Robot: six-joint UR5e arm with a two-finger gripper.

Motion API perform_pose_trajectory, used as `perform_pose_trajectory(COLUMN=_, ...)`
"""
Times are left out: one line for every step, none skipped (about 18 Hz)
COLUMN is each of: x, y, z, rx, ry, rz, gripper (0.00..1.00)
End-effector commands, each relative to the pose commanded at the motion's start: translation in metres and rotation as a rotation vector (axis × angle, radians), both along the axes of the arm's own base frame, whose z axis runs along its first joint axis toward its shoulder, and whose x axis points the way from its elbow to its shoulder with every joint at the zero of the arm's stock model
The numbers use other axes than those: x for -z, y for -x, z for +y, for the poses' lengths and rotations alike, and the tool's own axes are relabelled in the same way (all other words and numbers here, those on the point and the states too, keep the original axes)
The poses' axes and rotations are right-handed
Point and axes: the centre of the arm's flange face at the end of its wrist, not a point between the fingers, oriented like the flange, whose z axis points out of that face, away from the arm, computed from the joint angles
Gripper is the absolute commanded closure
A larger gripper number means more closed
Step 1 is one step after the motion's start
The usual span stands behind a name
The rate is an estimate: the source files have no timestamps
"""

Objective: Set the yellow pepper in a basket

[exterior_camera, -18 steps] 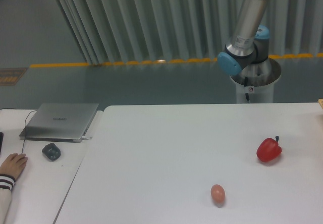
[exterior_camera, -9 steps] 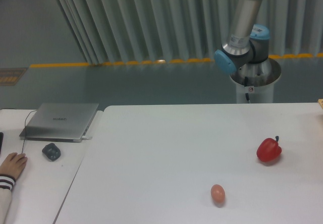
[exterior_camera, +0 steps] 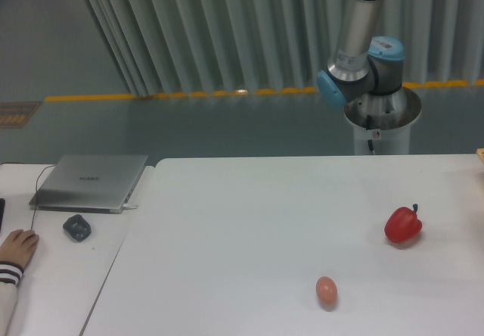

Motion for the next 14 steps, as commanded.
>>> perform_pose_trajectory(x=0.000, y=-0.004, z=0.007, rx=0.011, ry=0.001, rz=0.002, gripper=0.00)
perform_pose_trajectory(x=-0.001, y=-0.007, z=0.010, rx=0.017, ry=0.002, rz=0.002, gripper=0.00)
perform_pose_trajectory(x=0.000, y=-0.007, z=0.011, rx=0.018, ry=0.003, rz=0.003, gripper=0.00)
perform_pose_trajectory(x=0.002, y=-0.008, z=0.014, rx=0.023, ry=0.005, rz=0.000, gripper=0.00)
perform_pose_trajectory(x=0.003, y=-0.009, z=0.015, rx=0.023, ry=0.007, rz=-0.002, gripper=0.00)
perform_pose_trajectory(x=0.003, y=-0.009, z=0.015, rx=0.026, ry=0.007, rz=-0.002, gripper=0.00)
perform_pose_trajectory(x=0.003, y=-0.009, z=0.016, rx=0.026, ry=0.007, rz=-0.002, gripper=0.00)
perform_pose_trajectory(x=0.004, y=-0.009, z=0.016, rx=0.027, ry=0.008, rz=-0.003, gripper=0.00)
perform_pose_trajectory(x=0.004, y=-0.009, z=0.016, rx=0.027, ry=0.008, rz=-0.003, gripper=0.00)
perform_pose_trajectory(x=0.005, y=-0.010, z=0.017, rx=0.029, ry=0.009, rz=-0.005, gripper=0.00)
perform_pose_trajectory(x=0.005, y=-0.010, z=0.017, rx=0.029, ry=0.008, rz=-0.003, gripper=0.00)
perform_pose_trajectory(x=0.005, y=-0.010, z=0.017, rx=0.029, ry=0.008, rz=-0.003, gripper=0.00)
perform_pose_trajectory(x=0.005, y=-0.010, z=0.017, rx=0.029, ry=0.009, rz=-0.005, gripper=0.00)
perform_pose_trajectory(x=0.005, y=-0.010, z=0.017, rx=0.029, ry=0.008, rz=-0.003, gripper=0.00)
